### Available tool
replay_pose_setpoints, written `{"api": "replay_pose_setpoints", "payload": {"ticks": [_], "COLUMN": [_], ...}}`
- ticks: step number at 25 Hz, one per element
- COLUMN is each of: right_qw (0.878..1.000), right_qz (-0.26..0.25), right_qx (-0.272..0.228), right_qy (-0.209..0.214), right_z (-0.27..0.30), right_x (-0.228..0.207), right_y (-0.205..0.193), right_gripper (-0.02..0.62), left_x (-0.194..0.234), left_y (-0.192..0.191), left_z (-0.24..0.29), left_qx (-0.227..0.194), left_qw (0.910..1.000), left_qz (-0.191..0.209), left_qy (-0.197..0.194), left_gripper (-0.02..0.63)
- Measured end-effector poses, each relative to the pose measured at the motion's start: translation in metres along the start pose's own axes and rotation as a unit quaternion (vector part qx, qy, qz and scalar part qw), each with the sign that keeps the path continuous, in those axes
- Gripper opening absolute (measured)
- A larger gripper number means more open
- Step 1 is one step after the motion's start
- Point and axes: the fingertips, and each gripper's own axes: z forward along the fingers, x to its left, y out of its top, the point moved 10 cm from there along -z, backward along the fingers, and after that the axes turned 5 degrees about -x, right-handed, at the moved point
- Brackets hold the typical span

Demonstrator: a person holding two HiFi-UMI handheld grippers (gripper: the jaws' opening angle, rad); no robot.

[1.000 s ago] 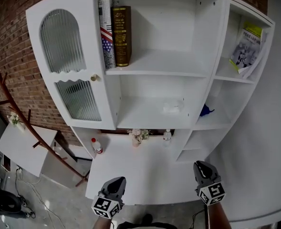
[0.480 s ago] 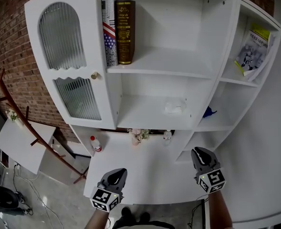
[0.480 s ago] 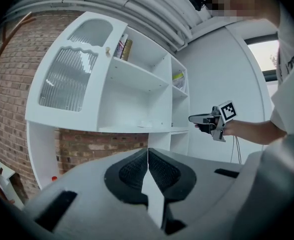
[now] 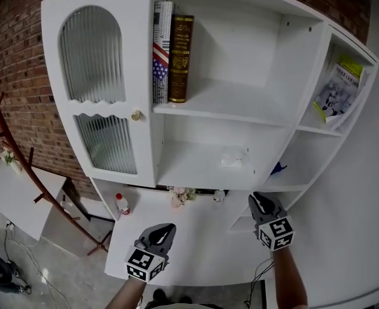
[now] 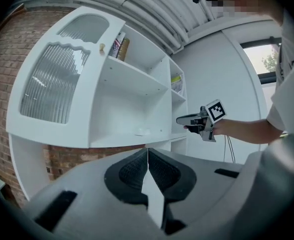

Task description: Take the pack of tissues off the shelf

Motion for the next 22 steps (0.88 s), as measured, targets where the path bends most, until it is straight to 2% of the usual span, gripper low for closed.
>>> {"api": "replay_pose_setpoints", "payload": {"ticks": [3, 8, 11, 14, 22], "right_qw": [1.000, 0.999, 0.998, 0.997, 0.990], "right_qz": [-0.007, -0.036, -0.036, -0.022, -0.044], "right_qx": [0.011, 0.040, 0.060, 0.077, 0.133], "right_qy": [-0.001, 0.000, 0.007, 0.013, 0.016], "right_z": [0.020, 0.055, 0.080, 0.104, 0.157], "right_x": [-0.005, -0.015, -0.021, -0.028, -0.037], "right_y": [0.007, 0.014, 0.017, 0.020, 0.020], "right_gripper": [0.094, 0.100, 0.112, 0.145, 0.224], "left_x": [0.004, 0.009, 0.011, 0.012, 0.020], "left_y": [0.008, 0.018, 0.021, 0.019, 0.016], "left_z": [0.010, 0.029, 0.038, 0.046, 0.052], "left_qx": [-0.004, -0.009, -0.011, -0.009, -0.010], "left_qw": [0.9999, 0.9996, 0.9993, 0.9992, 0.9991], "left_qz": [0.003, 0.010, 0.012, 0.004, -0.014], "left_qy": [-0.009, -0.027, -0.034, -0.039, -0.040], "left_gripper": [0.026, 0.026, 0.026, 0.026, 0.026]}}
